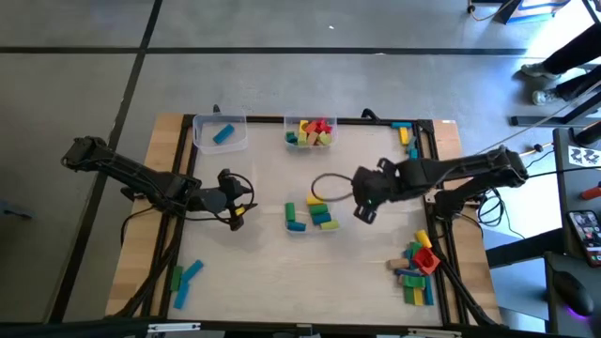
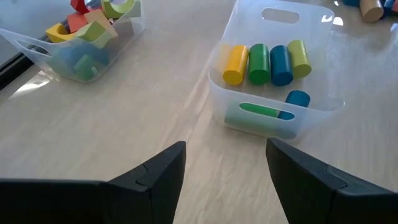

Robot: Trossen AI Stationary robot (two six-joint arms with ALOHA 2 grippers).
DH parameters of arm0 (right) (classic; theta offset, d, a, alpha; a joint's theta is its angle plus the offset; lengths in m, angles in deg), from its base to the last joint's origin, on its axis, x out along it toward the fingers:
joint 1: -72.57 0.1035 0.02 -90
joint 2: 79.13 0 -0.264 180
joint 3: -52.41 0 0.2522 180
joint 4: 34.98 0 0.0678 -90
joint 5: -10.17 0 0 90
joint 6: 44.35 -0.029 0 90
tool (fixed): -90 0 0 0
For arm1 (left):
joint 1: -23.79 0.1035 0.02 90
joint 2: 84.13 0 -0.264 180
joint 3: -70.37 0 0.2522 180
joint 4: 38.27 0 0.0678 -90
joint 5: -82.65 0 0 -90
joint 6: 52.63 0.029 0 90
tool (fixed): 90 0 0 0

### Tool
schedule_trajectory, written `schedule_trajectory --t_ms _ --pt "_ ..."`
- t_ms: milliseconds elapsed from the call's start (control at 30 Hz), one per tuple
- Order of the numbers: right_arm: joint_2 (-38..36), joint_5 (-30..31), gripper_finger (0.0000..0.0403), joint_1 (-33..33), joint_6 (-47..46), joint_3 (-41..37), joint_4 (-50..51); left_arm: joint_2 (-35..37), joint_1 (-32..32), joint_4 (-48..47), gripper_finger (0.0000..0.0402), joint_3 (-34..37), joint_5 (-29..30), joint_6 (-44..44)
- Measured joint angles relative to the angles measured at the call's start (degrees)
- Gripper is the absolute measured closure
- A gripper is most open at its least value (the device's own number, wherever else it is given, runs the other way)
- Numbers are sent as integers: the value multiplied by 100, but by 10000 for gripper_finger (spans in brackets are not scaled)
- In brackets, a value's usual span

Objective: Sort blocks by size
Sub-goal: Put the brown cylindrical block into the bottom transparent bin

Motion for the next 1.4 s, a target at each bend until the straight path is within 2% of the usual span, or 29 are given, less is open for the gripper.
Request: schedule_trajectory --t_ms 200,567,767,1033,1400 --pt "2 -40 223 689 -837 -2 308 0 0 0 183 0 0 4" --pt "4 -170 223 1927 -2427 -494 111 0 0 -9 183 0 0 4" --pt "5 -744 223 2526 -3196 -989 -186 0 0 -10 183 0 0 94" --pt "7 -1284 223 3059 -3316 -1588 -709 0 7 -13 183 0 0 242" --pt "128 -1382 223 3485 -3312 -2263 -1287 0 7 -13 183 0 0 262"
